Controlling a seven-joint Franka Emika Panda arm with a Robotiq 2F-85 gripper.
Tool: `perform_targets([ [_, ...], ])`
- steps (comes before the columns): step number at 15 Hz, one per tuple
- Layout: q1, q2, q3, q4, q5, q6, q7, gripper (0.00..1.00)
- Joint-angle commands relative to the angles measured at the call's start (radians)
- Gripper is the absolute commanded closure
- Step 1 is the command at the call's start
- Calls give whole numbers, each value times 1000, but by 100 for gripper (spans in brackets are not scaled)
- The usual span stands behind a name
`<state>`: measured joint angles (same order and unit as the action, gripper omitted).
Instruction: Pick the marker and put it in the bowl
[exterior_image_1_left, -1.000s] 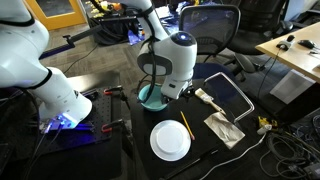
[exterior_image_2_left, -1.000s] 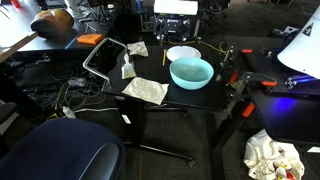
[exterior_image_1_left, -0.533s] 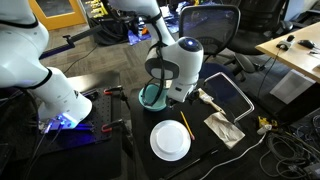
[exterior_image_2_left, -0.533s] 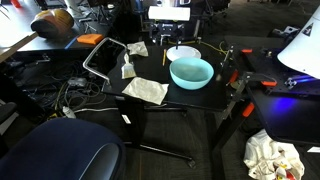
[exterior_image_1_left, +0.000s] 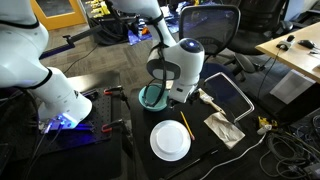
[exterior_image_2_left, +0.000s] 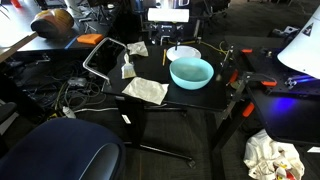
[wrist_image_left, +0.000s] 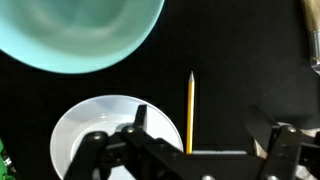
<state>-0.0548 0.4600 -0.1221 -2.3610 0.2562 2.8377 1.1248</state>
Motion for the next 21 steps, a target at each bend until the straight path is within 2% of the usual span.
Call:
perform_targets([
  [1,-1,44,-19,52,29,-27,-8,0],
  [12,-39,185,-12,164,88,-25,-15,0],
  [21,-37,245,-12,202,109,-25,-13,0],
])
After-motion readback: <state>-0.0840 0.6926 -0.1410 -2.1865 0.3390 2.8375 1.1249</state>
